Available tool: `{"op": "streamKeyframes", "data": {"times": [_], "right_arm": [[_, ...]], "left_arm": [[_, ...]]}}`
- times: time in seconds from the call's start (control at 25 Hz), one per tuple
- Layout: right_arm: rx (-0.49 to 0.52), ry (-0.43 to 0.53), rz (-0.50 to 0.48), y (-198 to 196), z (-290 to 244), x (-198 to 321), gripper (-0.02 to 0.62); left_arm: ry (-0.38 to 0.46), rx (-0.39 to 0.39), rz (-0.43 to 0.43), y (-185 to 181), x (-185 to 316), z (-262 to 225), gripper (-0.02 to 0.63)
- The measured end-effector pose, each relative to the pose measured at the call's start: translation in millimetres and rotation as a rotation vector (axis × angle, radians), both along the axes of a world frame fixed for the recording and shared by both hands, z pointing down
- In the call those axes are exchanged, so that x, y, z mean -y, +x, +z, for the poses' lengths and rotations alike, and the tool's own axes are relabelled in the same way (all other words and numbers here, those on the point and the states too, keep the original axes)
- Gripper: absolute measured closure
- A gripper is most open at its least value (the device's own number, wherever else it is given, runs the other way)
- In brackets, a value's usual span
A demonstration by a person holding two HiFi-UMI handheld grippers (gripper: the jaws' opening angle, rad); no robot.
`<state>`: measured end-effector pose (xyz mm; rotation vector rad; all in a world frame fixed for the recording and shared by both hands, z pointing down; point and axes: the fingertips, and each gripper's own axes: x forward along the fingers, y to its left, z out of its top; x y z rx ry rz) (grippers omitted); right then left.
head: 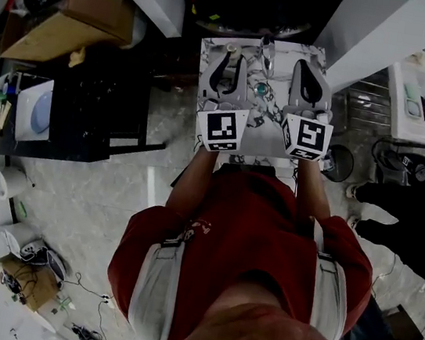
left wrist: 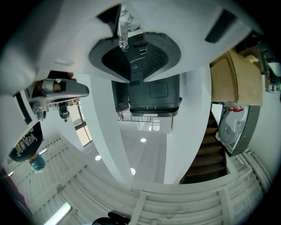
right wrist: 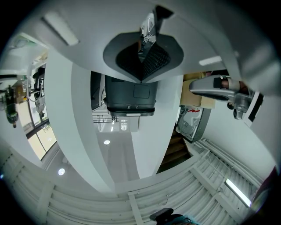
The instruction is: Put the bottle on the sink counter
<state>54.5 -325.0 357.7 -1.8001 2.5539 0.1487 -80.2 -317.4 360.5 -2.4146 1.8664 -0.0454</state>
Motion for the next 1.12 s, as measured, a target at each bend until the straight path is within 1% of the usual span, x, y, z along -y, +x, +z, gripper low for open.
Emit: {"op": "streamKeyframes", "data": {"times": [0.28,0.6,1.12], "right_arm": [[-0.009,-0.004,-0.005,-2.2,1.1,-0.5,0.595],[-0.014,-0.002,-0.006,-3.9,0.6,0.0,0.595],[-0.027,0.000,-0.013,-7.3,-0.2,0.2,0.595]], "left_arm": [[-0.004,-0.002,-0.013,-3.5,0.9,3.7,0.545],[-0.010,0.003,-0.020,-5.2,1.5,6.9,0.606],[0.008,0.025,-0.030,-6.7,-0.9,4.8,0.607]]}}
